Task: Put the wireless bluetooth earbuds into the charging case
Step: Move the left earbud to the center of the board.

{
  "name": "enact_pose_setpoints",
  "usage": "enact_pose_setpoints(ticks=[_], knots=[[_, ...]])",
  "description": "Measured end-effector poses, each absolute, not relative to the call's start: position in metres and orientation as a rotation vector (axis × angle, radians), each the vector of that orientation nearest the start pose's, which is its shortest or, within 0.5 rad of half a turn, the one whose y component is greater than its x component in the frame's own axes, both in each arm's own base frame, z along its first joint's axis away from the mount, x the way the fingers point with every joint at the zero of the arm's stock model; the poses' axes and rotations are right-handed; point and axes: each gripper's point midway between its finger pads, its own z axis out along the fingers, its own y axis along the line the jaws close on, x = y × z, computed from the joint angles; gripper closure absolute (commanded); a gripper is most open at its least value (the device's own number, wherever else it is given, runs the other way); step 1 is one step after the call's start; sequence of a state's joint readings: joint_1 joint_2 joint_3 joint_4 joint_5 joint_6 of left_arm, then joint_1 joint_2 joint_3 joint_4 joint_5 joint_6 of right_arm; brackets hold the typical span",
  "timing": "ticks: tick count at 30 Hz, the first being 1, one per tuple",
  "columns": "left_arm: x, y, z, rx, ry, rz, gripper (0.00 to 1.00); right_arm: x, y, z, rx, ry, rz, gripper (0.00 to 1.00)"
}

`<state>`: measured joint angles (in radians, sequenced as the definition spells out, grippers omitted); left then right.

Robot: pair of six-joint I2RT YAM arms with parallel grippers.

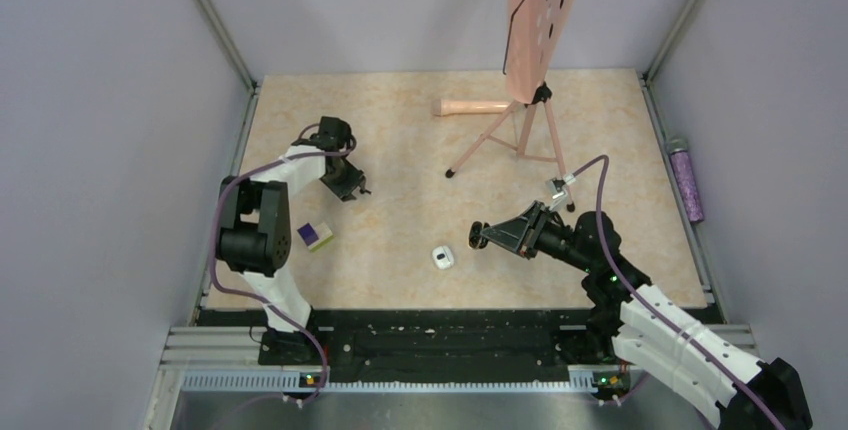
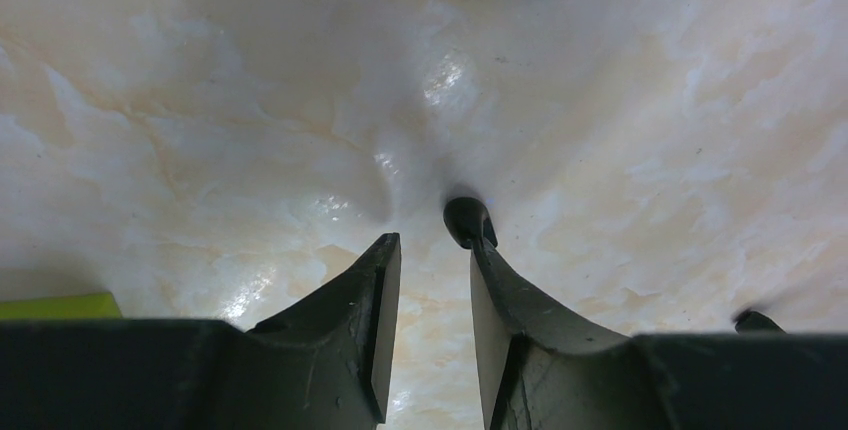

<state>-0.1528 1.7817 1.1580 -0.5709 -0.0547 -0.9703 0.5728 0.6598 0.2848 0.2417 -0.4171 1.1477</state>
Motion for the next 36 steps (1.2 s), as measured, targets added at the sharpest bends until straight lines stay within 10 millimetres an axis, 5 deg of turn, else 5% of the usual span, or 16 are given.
enact_pose_setpoints(ticks=[14,18,21,23,28,36], knots=[[0.391,-0.098,0.040,-0.915,2.589,-0.236,0.68,0.173,0.237,0.200,0.199,1.955,1.571,1.00],[0.388,-0.107,0.046,-0.740,2.623,-0.228,0.59,0.172,0.237,0.204,0.193,1.939,1.576,1.00],[0.388,-0.118,0.055,-0.610,2.627,-0.200,0.42,0.172,0.237,0.203,0.194,1.938,1.577,1.00],[0.392,-0.123,0.063,-0.557,2.612,-0.175,0.41,0.172,0.237,0.200,0.195,1.937,1.577,1.00],[0.403,-0.117,0.073,-0.592,2.564,-0.085,0.48,0.173,0.237,0.197,0.200,1.942,1.576,1.00],[0.404,-0.100,0.040,-0.737,2.596,0.097,0.56,0.171,0.235,0.204,0.192,1.912,1.583,1.00]])
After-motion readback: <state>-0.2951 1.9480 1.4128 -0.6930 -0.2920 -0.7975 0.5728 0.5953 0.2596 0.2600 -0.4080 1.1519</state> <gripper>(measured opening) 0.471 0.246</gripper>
